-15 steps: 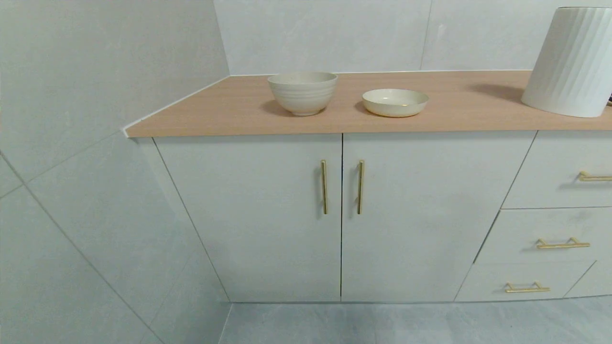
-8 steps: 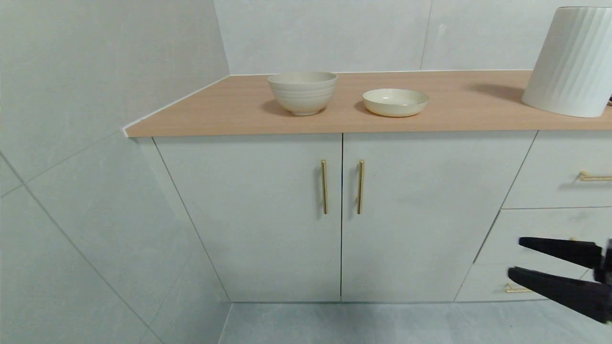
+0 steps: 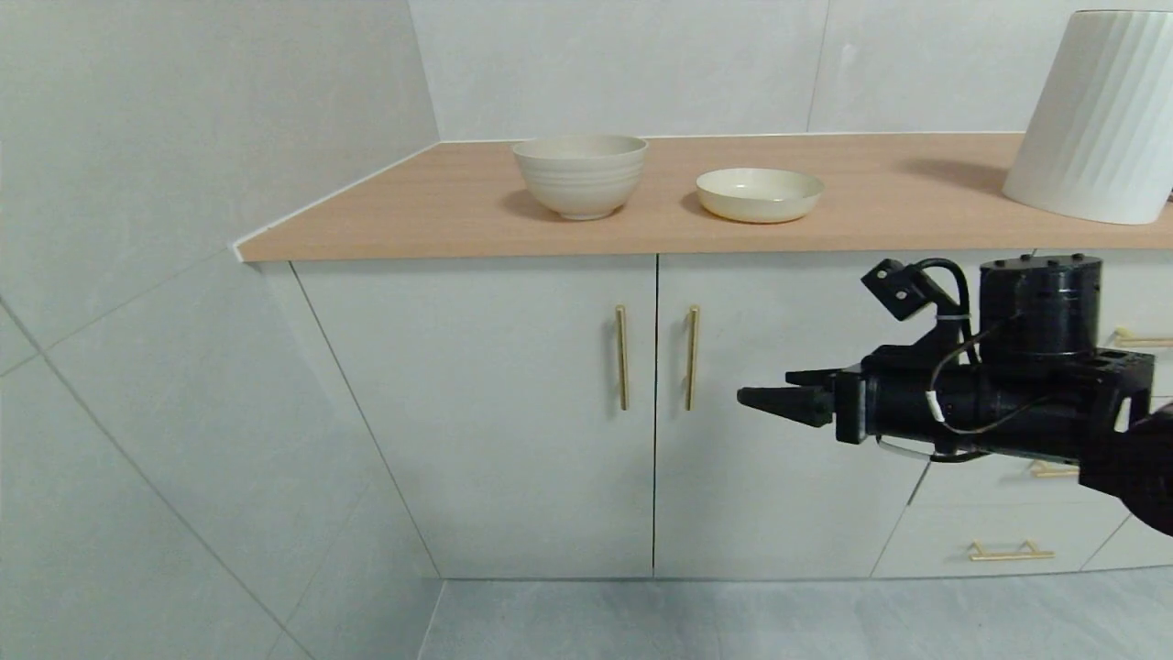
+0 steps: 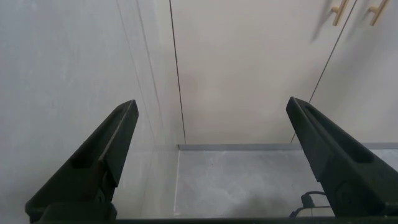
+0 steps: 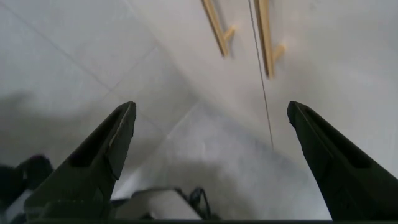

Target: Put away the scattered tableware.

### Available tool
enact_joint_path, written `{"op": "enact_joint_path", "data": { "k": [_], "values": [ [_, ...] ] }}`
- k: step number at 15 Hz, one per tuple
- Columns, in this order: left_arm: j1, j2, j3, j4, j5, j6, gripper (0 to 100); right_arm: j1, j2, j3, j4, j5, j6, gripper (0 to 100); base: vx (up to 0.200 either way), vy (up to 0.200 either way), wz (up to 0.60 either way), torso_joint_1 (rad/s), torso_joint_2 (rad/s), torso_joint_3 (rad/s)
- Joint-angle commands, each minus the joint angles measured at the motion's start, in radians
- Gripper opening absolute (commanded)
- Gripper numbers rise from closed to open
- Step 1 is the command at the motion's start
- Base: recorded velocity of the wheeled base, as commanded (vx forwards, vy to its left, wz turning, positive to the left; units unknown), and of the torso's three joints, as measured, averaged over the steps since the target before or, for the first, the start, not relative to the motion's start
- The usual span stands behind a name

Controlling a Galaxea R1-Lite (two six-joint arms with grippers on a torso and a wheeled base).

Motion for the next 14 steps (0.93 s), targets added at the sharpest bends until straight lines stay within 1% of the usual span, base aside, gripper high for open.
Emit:
{"op": "enact_joint_path", "data": {
  "k": [1,3,5,7,8,11,14],
  "values": [
    [0.0,0.0,0.0,0.0,0.0,0.0,100,0.021,0.161,-0.132,-0.001,0.0,0.009,100,0.0,0.0,0.0,0.0,0.0,0.0],
    [0.0,0.0,0.0,0.0,0.0,0.0,100,0.024,0.241,-0.204,-0.006,0.0,0.023,100,0.0,0.0,0.0,0.0,0.0,0.0],
    [0.001,0.0,0.0,0.0,0.0,0.0,100,0.037,0.278,-0.235,-0.03,0.001,0.052,100,0.0,0.0,0.0,0.0,0.0,0.0],
    [0.0,0.0,0.0,0.0,0.0,0.0,100,0.043,0.331,-0.236,-0.141,0.0,0.06,100,0.0,0.0,0.0,0.0,0.0,0.0],
    [0.0,0.0,0.0,0.0,0.0,0.0,100,0.052,0.347,-0.241,-0.167,0.0,0.066,100,0.0,0.0,0.0,0.0,0.0,0.0],
    [0.0,0.0,0.0,0.0,0.0,0.0,100,0.063,0.373,-0.274,-0.179,-0.005,0.072,100,0.0,0.0,0.0,0.0,0.0,0.0],
    [0.0,0.0,0.0,0.0,0.0,0.0,100,0.063,0.394,-0.29,-0.196,-0.048,0.095,100,0.0,0.0,0.0,0.0,0.0,0.0]
  ]
}}
